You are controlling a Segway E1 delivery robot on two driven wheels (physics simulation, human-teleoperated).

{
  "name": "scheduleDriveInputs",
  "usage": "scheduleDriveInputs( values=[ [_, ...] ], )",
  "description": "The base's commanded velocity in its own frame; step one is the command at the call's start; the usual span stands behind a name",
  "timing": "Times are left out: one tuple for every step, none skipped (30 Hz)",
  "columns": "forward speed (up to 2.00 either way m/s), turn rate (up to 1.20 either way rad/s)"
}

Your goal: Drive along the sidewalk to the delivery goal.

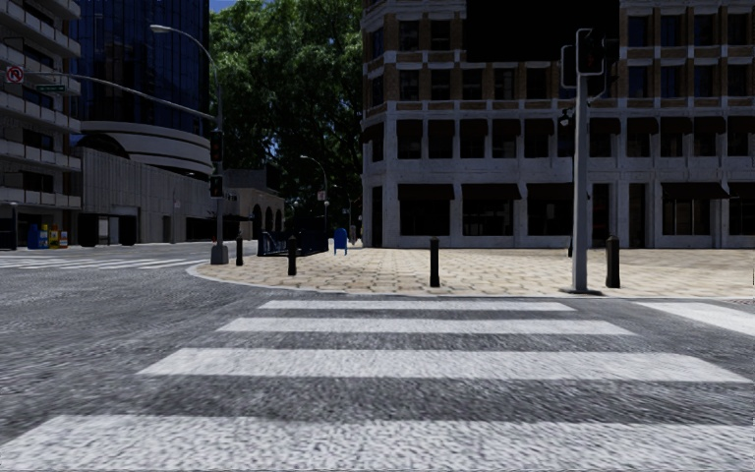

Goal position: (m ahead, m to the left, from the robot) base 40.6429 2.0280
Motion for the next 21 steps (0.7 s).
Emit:
scheduleDriveInputs(
  values=[
    [2.00, 0.00],
    [2.00, 0.00],
    [2.00, 0.00],
    [2.00, 0.00],
    [2.00, 0.00],
    [2.00, 0.00],
    [2.00, 0.00],
    [2.00, 0.00],
    [2.00, 0.00],
    [2.00, 0.00],
    [2.00, 0.00],
    [2.00, 0.00],
    [2.00, 0.00],
    [2.00, 0.00],
    [2.00, 0.00],
    [2.00, 0.00],
    [2.00, 0.00],
    [2.00, 0.00],
    [2.00, 0.00],
    [2.00, 0.00],
    [2.00, 0.00]
  ],
)
